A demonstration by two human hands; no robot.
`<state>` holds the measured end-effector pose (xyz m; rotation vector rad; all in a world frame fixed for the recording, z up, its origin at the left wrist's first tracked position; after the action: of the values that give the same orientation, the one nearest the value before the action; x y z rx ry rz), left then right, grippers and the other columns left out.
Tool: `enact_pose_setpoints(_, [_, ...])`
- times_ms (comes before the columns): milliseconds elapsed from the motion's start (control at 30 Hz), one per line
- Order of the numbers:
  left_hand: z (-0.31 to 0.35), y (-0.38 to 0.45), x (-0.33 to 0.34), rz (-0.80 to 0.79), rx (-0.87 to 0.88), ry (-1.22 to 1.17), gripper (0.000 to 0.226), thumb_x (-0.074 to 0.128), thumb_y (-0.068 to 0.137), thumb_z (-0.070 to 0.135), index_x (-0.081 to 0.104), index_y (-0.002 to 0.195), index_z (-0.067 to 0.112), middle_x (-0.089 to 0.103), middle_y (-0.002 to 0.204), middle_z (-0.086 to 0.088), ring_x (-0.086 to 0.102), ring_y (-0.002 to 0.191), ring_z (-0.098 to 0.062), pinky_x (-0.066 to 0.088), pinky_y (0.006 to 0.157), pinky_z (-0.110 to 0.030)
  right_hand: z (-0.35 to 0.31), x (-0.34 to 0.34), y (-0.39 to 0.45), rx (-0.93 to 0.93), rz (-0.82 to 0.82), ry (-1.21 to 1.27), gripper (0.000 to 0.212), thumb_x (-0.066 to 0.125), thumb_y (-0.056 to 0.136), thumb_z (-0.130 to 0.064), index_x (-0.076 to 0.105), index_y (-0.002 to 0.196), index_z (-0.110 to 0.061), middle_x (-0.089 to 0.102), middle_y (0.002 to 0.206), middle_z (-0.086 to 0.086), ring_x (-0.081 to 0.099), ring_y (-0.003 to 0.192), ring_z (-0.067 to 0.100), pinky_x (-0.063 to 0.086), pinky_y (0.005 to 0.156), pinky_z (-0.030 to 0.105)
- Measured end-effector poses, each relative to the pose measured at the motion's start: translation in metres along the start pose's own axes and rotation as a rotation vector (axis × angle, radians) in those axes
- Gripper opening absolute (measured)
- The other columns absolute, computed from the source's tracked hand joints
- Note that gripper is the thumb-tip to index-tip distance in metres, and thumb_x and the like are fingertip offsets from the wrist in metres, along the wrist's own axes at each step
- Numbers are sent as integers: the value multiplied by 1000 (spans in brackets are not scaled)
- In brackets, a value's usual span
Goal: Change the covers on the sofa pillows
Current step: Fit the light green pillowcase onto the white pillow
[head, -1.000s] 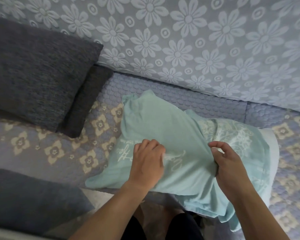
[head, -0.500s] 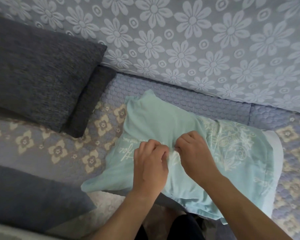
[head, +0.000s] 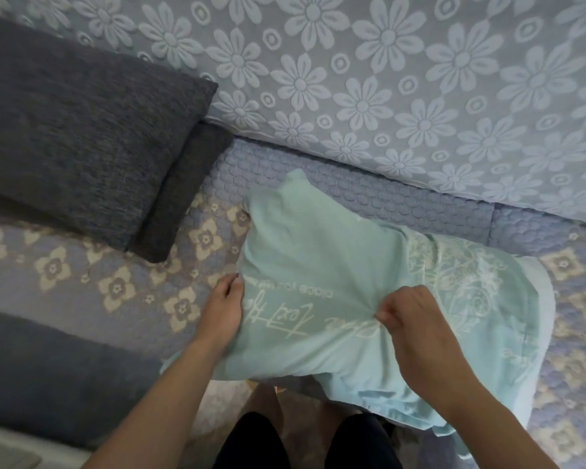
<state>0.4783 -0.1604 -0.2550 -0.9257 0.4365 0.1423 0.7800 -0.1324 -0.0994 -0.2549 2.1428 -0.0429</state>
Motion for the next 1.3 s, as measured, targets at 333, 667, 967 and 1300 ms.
enact_pose_setpoints(333, [37, 7, 33, -118, 169, 37, 47, 54, 90, 58, 64, 117, 21, 63, 118, -10, 63, 111, -30, 50, 101, -49, 40, -2, 2, 359, 143, 221, 11, 52, 100, -10, 50, 92, -18, 57, 72, -7, 54, 64, 12, 40, 58, 23])
enact_pose_setpoints(667, [31, -24, 24, -16, -40, 5, 65, 73, 81, 59, 45, 126, 23, 57, 113, 12, 59, 105, -17, 48, 90, -32, 116, 21, -9, 421, -75, -172, 11, 45, 103, -24, 42, 92, -23, 52, 63, -1, 59, 62, 38, 37, 61, 37])
enact_pose_setpoints(967, [79, -31, -33, 14, 311, -550, 24, 61, 100, 24, 73, 82, 14, 70, 84, 2, 63, 80, -13, 51, 76, -30, 124, 48, -11, 364, -208, -214, 14, 40, 103, -29, 52, 100, -22, 62, 74, 4, 60, 65, 29, 51, 64, 40])
enact_pose_setpoints(1300, [-8, 8, 16, -229, -367, -568, 33, 56, 102, 32, 69, 112, 4, 72, 111, -21, 71, 98, -35, 61, 82, -45, 127, 30, -48, 401, 22, -236, 9, 64, 89, -2, 65, 97, -5, 67, 79, 16, 62, 72, 38, 47, 66, 41])
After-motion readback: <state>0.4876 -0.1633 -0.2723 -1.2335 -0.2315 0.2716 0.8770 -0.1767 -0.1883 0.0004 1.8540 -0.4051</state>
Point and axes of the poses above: each hand's wrist, its own y-axis towards the middle knuckle, its own x-axis out of the palm, z = x × y, the point moved 10 cm from there along y, towards the middle knuckle
